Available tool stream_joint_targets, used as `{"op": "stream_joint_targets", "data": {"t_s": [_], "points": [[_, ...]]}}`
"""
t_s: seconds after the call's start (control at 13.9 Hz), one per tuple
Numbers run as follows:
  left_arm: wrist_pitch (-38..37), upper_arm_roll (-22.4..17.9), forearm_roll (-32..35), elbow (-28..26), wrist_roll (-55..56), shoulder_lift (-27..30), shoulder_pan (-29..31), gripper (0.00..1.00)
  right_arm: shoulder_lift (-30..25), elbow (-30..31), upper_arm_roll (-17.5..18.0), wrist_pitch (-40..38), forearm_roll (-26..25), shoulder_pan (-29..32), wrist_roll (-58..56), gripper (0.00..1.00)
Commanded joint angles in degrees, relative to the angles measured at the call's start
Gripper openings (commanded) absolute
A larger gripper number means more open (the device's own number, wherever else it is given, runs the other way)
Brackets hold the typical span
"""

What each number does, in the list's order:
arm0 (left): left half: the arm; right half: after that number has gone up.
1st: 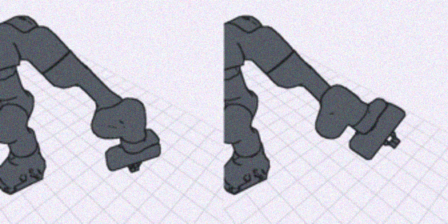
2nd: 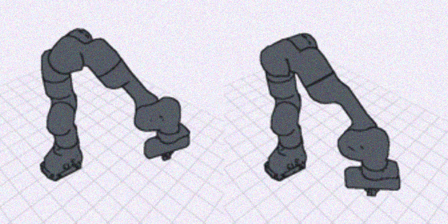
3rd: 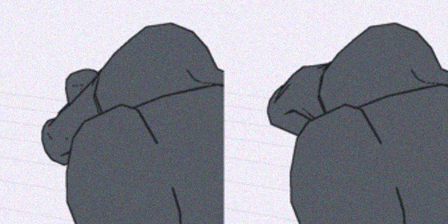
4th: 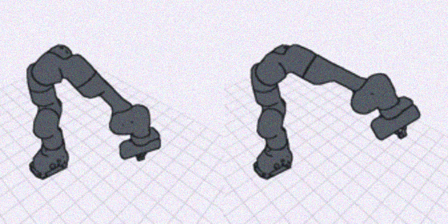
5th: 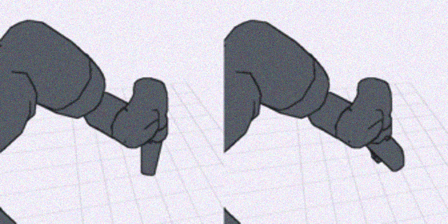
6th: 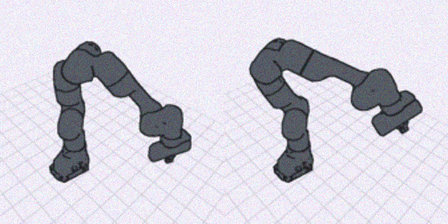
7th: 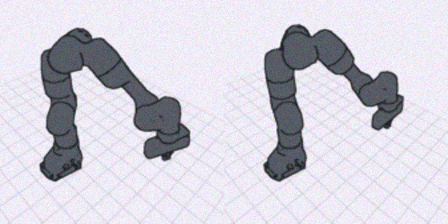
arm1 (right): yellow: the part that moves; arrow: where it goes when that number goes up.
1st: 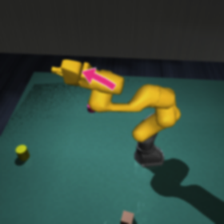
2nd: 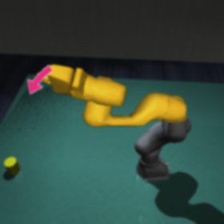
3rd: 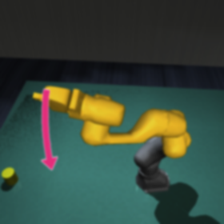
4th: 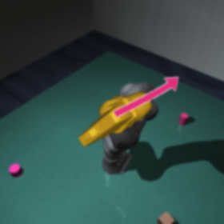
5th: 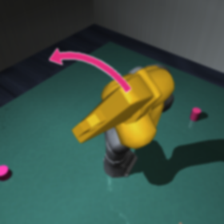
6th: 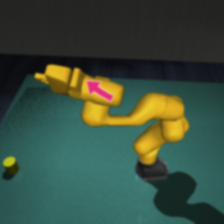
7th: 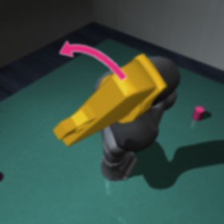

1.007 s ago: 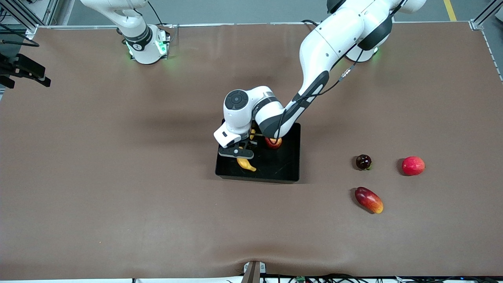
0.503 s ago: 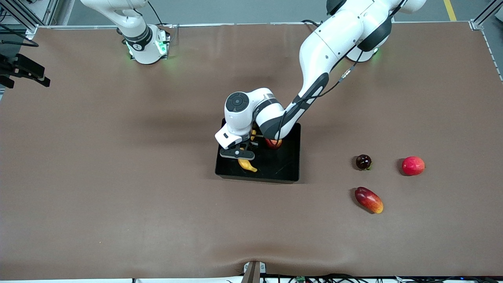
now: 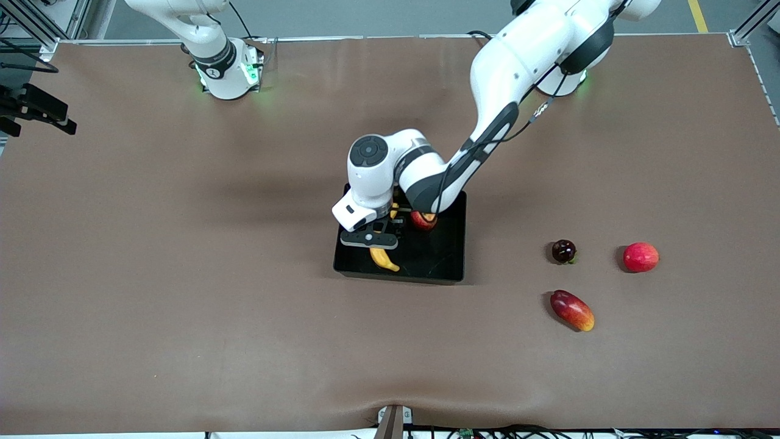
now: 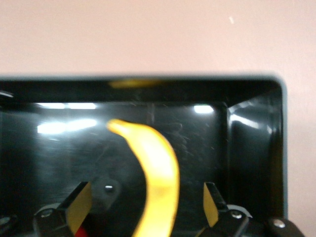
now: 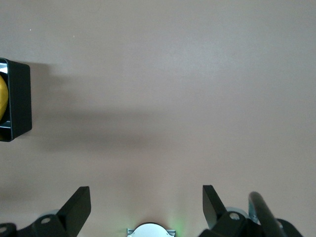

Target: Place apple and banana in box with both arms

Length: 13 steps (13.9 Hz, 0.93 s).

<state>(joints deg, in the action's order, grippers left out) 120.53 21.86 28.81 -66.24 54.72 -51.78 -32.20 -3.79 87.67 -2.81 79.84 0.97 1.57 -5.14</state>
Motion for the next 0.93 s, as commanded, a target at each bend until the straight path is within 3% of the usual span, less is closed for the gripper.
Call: {"op": "stream_joint_targets", "data": {"t_s": [0.0,0.43,0.86], "points": [[-6.26,0.02,-1.13,-1.18,-0.84,6.58,2.05,1.0,-0.6,0.49,0.52,-0.13,0.61,0.89,-0.04,1.0],[-19.09,0.37,-2.1,-1.7,-1.98,18.1,10.65,1.0,-0.51,0.4,0.52,-0.21,0.61,0.89,-0.04,1.0],[-30.25,0.29,-2.89,-1.53,-13.03,26.63,19.61,1.0,-0.51,0.4,0.52,-0.21,0.61,0.89,-0.04,1.0]]}}
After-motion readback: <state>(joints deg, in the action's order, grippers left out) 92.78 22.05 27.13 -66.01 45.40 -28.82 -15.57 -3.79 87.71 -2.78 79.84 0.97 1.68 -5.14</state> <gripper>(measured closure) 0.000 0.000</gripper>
